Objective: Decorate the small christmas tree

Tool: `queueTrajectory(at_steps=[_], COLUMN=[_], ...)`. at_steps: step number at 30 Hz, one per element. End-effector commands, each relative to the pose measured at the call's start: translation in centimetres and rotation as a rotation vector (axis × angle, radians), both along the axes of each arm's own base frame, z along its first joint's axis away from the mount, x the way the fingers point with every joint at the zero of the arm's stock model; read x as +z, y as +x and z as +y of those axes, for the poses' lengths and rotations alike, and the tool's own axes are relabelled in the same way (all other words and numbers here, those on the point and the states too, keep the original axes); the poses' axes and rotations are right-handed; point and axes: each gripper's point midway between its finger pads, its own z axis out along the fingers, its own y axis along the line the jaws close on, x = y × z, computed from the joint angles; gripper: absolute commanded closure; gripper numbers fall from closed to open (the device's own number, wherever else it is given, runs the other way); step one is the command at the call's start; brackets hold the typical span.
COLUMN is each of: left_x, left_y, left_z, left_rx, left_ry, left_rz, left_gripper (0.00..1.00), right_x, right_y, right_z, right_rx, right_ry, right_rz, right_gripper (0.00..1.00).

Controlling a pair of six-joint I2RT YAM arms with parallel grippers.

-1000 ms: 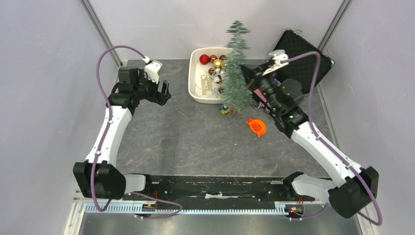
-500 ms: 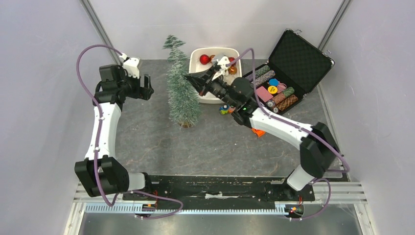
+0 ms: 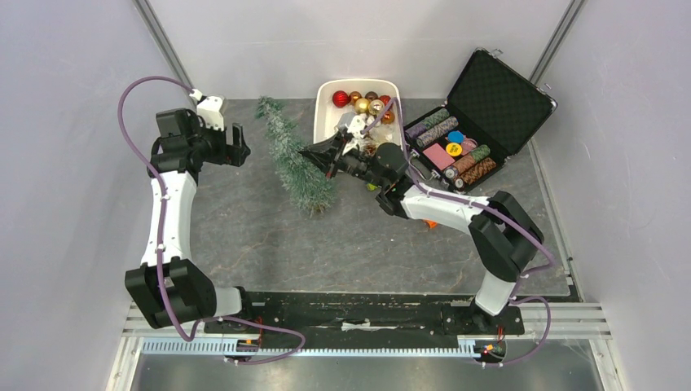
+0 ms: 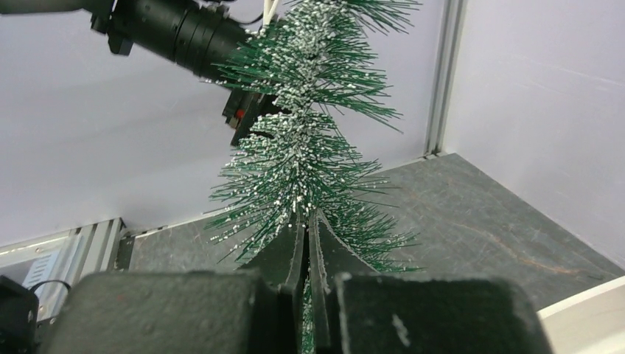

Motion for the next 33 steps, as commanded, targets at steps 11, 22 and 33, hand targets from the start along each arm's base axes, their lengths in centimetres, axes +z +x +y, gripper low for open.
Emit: queueTrajectory(at_steps=[11,22,33], left_x=[1.8,1.3,0.0], left_y=[-0.9,-1.1,-0.9], left_z=[-3.0,-4.0,-4.0], left_rx=[-0.126,-0.152,-0.148], left_ry=[-0.106,-0.122,-0.140], left_rz=[-0.038,-0.018,0.026], left_gripper=[0.09,0.09,0.09], right_x=[0.6,-1.1,-1.2], right_y=[-1.4,-0.6,-1.1], right_z=[-3.2,-5.3,-8.0], right_rx=[-0.042,-0.130,-0.200], right_ry=[0.098,-0.054,-0.317], right_rz=[-0.077,-0.059,-0.112], right_gripper=[1.00,0.35,0.02])
